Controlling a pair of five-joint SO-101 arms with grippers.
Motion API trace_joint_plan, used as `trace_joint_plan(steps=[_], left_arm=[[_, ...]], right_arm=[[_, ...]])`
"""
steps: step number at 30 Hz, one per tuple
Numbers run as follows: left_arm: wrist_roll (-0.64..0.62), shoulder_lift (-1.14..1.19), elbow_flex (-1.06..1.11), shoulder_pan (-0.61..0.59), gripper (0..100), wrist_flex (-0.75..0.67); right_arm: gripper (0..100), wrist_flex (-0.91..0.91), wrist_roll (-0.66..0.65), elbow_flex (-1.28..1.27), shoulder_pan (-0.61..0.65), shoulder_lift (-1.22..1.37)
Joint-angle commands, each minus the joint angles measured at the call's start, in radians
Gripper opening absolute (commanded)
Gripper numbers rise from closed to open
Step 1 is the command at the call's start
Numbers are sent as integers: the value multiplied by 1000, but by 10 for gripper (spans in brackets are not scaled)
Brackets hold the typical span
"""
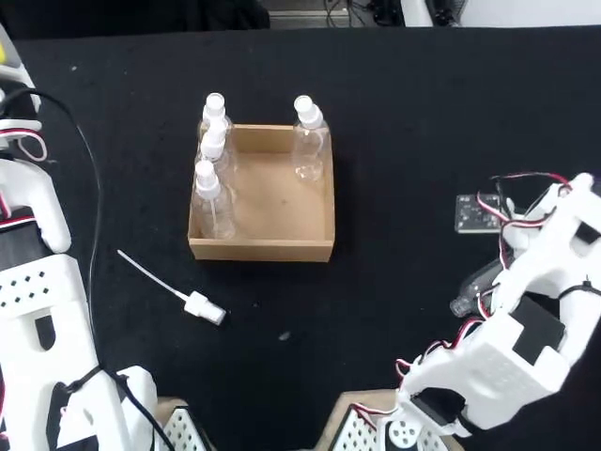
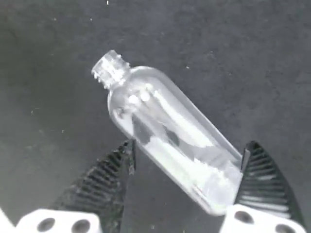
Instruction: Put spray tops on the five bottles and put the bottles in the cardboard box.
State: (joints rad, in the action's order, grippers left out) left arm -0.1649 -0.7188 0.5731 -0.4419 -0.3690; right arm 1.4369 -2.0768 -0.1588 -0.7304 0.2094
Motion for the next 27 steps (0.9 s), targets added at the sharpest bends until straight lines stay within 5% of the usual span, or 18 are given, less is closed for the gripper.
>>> trace_joint_plan(steps=[1, 10, 13, 22, 27], left_arm=[[-5, -11, -12, 1, 30, -20], [-5, -11, -12, 1, 30, -20], [-5, -11, -12, 1, 30, -20], [-5, -11, -12, 1, 30, -20], [-5, -12, -12, 1, 30, -20]], right_arm=[[306, -110, -11, -59, -20, -10], [304, -201, 6, -154, -12, -10], [303, -161, 112, -154, -9, -10], [20, -203, 764, -140, 29, -12], [41, -290, 1303, -142, -6, -10]])
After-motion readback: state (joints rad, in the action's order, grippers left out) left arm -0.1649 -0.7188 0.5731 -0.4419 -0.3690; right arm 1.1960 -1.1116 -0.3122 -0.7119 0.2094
